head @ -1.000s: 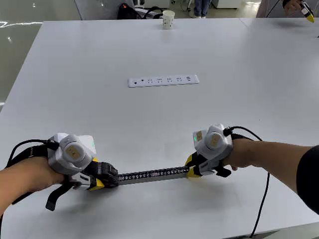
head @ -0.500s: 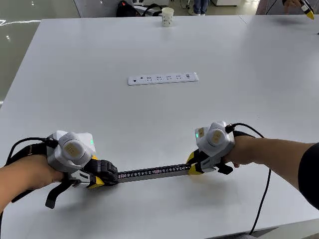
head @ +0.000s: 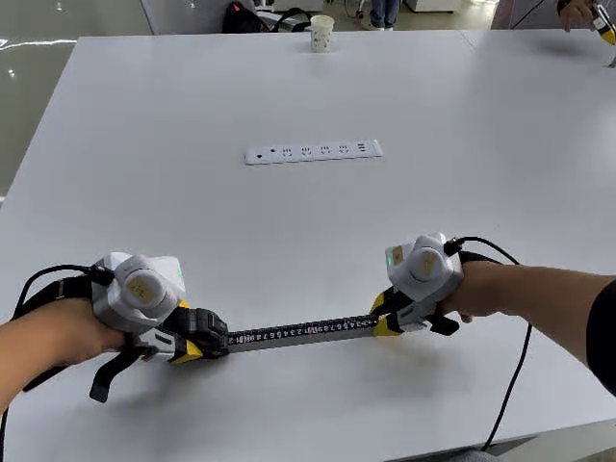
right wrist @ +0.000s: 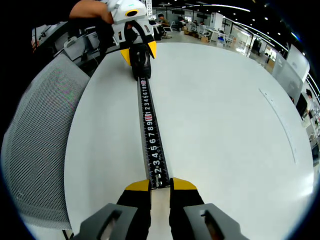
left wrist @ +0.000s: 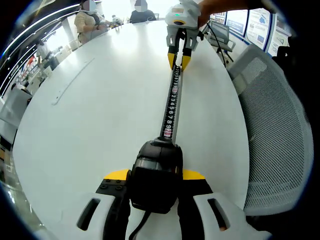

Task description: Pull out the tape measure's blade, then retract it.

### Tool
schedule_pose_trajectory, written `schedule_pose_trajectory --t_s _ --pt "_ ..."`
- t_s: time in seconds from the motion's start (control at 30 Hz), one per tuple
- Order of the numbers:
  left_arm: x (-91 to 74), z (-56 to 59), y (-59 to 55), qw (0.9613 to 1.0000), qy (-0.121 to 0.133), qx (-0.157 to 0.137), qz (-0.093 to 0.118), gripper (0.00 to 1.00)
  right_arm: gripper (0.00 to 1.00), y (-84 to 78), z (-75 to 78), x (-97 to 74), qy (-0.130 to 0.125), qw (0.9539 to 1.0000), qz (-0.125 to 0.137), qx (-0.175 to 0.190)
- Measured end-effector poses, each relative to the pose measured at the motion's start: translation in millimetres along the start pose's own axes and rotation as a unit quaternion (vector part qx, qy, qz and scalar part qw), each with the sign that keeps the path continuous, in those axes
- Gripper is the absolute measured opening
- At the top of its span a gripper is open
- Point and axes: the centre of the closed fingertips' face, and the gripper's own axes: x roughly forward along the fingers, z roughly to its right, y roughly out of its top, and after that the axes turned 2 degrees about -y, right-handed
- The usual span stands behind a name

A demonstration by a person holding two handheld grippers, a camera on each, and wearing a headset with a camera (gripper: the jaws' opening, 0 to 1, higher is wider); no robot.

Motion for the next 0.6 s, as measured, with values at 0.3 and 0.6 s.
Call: schedule_pose_trajectory --t_s 0.3,0.6 --pt "0.9 -0.8 0.5 1.0 -0.001 0.0 0.001 0.31 0.09 -7.5 1.3 -3.9 0.0 1.0 -0.008 0.001" --pt "2.2 -2.0 0.3 1.0 -0.002 -0.001 0.001 0.31 0.09 -12.1 2.3 -6.4 -0.001 1.0 -0.008 0.005"
